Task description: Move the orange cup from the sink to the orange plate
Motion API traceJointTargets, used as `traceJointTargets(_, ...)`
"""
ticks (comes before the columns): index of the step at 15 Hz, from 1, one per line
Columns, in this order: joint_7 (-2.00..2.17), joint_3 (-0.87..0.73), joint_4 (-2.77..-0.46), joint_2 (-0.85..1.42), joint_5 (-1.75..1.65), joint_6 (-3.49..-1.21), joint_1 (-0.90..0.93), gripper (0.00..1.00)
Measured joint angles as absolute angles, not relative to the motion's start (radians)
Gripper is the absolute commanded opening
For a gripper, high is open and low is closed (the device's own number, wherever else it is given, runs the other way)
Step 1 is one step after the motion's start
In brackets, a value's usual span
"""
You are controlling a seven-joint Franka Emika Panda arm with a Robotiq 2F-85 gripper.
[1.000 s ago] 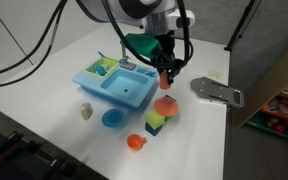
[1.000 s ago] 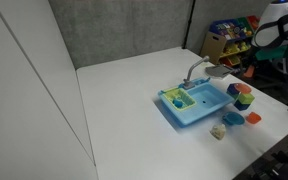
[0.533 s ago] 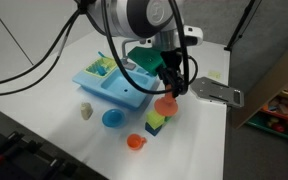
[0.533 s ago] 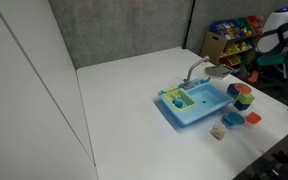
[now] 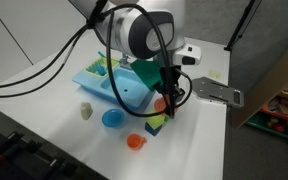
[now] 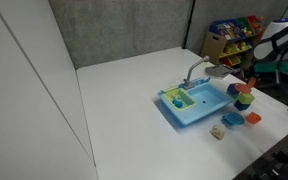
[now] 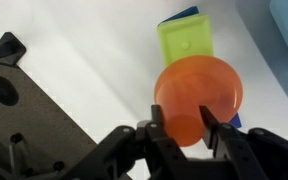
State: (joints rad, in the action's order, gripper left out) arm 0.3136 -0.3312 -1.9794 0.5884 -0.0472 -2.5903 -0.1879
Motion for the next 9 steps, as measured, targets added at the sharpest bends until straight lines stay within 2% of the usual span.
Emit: traceJointTargets(9, 0.313, -0.309, -1.957, 0.648, 0.003, -2.657, -0.188, 0.16)
